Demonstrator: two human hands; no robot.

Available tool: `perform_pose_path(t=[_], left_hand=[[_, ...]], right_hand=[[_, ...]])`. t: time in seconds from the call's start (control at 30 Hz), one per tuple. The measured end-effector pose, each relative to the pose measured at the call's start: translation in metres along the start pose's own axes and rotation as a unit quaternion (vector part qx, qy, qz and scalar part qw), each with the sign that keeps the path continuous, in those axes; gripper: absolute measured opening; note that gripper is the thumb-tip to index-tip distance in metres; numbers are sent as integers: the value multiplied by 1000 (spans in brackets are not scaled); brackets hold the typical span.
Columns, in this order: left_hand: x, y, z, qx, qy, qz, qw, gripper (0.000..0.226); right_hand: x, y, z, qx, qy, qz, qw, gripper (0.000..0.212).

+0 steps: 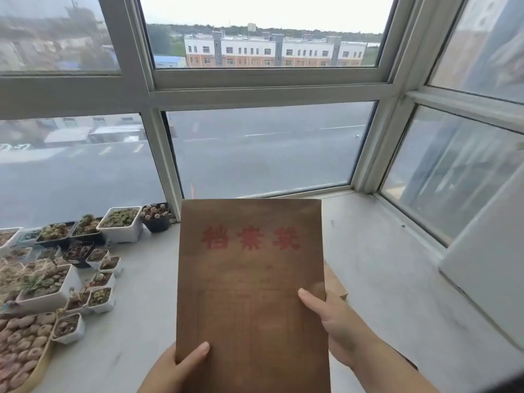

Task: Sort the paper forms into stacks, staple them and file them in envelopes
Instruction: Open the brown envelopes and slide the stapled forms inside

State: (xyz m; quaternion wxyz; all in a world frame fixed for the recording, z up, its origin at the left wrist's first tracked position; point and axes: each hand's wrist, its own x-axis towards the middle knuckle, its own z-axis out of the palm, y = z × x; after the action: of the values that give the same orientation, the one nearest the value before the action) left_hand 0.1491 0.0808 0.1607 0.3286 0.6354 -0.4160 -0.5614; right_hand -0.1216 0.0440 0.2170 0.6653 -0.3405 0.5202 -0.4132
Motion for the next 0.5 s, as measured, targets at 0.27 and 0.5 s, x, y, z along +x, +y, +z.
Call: perform_pose_path(t=[0.27, 0.5], left_hand=[[45, -11, 41, 62, 1, 118, 991, 55], [145, 12, 137, -72, 163, -26, 984, 22]], right_hand=[[58, 57, -76, -188, 12, 127, 974, 82], [174, 27, -146, -179, 107, 79, 975, 47]])
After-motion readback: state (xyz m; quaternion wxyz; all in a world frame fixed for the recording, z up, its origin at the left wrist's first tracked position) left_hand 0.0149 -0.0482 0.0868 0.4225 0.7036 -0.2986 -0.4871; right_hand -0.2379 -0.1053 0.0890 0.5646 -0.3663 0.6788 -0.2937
